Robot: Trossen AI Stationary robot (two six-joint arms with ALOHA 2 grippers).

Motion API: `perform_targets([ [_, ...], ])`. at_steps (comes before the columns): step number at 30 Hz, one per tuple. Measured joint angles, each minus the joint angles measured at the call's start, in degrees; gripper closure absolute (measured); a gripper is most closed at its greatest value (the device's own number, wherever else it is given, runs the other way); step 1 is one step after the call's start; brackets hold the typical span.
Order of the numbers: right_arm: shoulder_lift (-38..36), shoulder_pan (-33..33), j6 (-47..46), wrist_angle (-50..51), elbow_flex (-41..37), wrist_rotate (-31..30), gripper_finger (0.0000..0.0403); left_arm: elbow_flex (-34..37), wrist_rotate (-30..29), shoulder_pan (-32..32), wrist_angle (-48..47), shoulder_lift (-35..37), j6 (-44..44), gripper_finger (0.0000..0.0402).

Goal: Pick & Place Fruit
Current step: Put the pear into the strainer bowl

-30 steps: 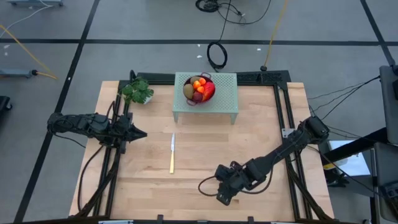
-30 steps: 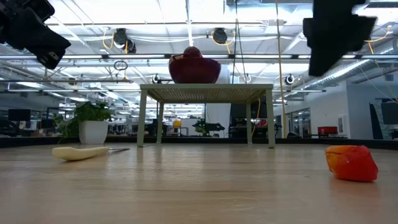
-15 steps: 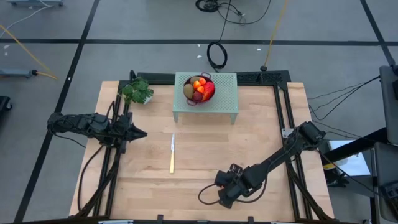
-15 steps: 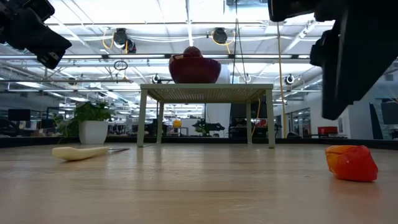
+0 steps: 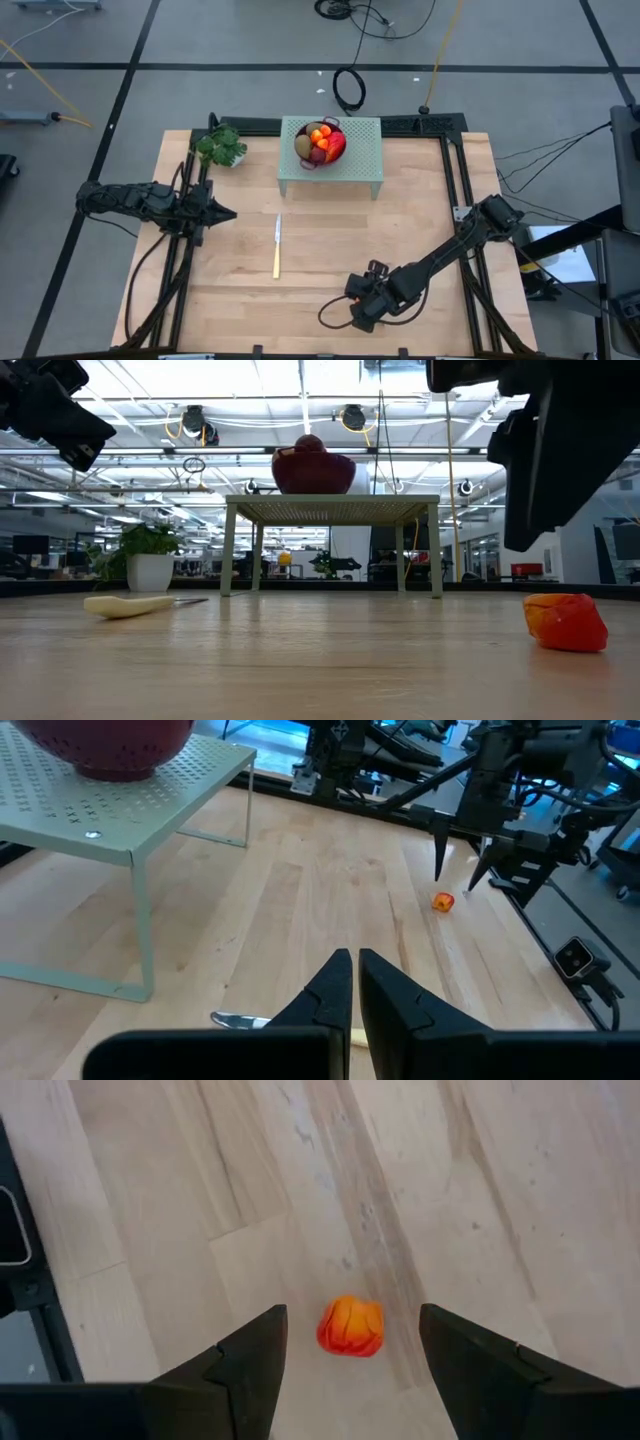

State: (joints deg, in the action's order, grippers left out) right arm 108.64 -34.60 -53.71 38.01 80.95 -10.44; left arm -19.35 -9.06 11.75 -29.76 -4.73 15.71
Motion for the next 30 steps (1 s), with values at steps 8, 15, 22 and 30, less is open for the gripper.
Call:
perform_targets([
  [8, 2.23, 0.04, -0.02, -1.35, 0.01, 0.4, 0.0181, 0.0, 0.0, 0.0, 0.0, -0.01, -0.03, 0.038],
  [15, 5.06, -0.35, 0.07, -1.41, 0.02, 3.04, 0.0181, 0.0, 0.0, 0.0, 0.0, -0.02, -0.04, 0.038],
  [22, 5.5, -0.27, -0.95, -1.69, -0.9, 2.86, 0.0182, 0.0, 0.0, 0.0, -0.02, -0.02, -0.09, 0.038],
  [30, 4.94, -0.16, -4.1, -6.17, -4.9, 5.99, 0.0179, 0.0, 0.03, 0.02, -0.09, -0.02, -0.25, 0.038],
])
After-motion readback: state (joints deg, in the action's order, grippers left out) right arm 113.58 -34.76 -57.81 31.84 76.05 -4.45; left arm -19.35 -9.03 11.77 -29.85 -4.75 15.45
